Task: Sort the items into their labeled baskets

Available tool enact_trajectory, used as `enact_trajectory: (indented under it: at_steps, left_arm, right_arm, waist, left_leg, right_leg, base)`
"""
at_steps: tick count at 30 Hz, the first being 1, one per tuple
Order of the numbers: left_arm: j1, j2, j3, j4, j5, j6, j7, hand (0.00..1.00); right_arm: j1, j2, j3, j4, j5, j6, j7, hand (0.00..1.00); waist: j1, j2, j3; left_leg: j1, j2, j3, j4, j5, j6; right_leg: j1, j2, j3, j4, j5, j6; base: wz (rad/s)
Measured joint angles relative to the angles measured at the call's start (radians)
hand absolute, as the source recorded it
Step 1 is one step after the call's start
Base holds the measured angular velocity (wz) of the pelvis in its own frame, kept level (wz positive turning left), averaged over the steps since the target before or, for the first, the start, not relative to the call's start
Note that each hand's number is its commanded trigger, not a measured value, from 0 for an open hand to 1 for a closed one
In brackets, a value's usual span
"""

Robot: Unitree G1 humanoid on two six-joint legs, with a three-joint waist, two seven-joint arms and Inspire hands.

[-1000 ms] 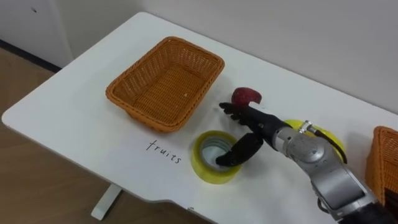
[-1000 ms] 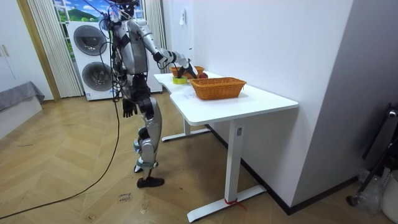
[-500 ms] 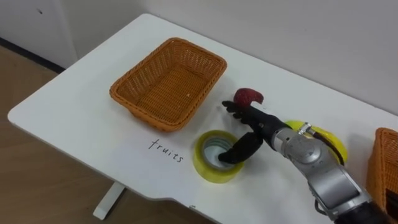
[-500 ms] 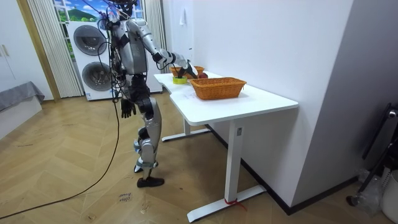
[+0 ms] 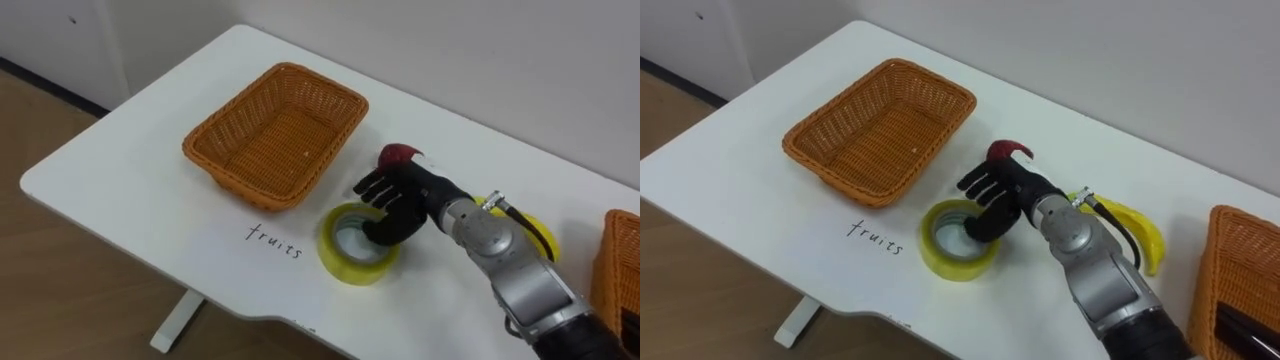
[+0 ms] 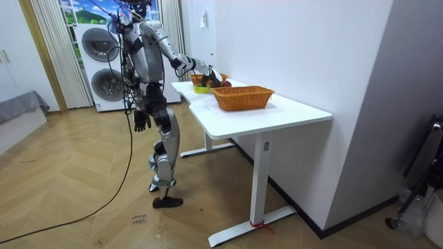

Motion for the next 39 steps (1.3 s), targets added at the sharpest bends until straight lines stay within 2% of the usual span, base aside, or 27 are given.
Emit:
enact_trajectory:
  at_steps: [9,30,35,37,39]
  left_arm:
    - [-0.010,0.000,0.000,0.016,0.000,0.000,-0.001,0.00]
    - [-0.022,0.000,0.001,0.021,-0.001,-0.001,0.001,0.00]
    - [-0.033,-0.014,0.002,0.034,-0.020,-0.007,0.006,0.00]
    - [-0.034,-0.021,0.002,0.034,-0.020,-0.011,0.006,0.00]
    - [-0.032,-0.029,0.013,0.034,-0.020,-0.012,0.006,0.00]
  right_arm:
    - [0.000,0.002,0.012,-0.007,-0.018,0.003,0.025,1.00]
    - [0.001,0.002,0.013,-0.009,-0.018,0.003,0.027,1.00]
    - [0.001,0.000,0.003,-0.023,-0.013,-0.001,0.031,1.00]
    - [0.001,0.000,-0.010,-0.027,-0.013,-0.005,0.042,1.00]
    - [0.010,-0.003,-0.018,-0.043,-0.011,-0.005,0.046,1.00]
  waist:
    - [-0.001,-0.006,-0.0043]
    - [-0.004,-0.005,-0.0032]
    - [-0.015,0.010,0.0056]
    - [-0.021,0.020,0.0056]
    - [-0.036,0.032,0.0020]
  left_leg:
    - [0.000,0.000,0.000,0.000,0.000,0.000]
    - [0.000,0.000,0.001,0.000,0.000,0.000]
    - [-0.006,0.000,0.002,0.002,-0.001,0.000]
    - [-0.011,0.001,0.004,0.003,-0.001,0.000]
    - [-0.006,0.001,0.009,0.000,0.000,0.001]
  right_leg:
    - [0.000,0.000,0.000,0.000,0.000,0.000]
    - [0.000,0.001,0.004,-0.001,0.000,0.000]
    - [-0.003,0.003,0.021,-0.010,0.002,0.001]
    - [-0.007,0.005,0.027,-0.016,0.007,0.001]
    - [-0.007,0.006,0.034,-0.016,0.007,0.001]
  base:
    - [0.00]
    - [0.00]
    - [-0.02]
    - [-0.02]
    - [-0.06]
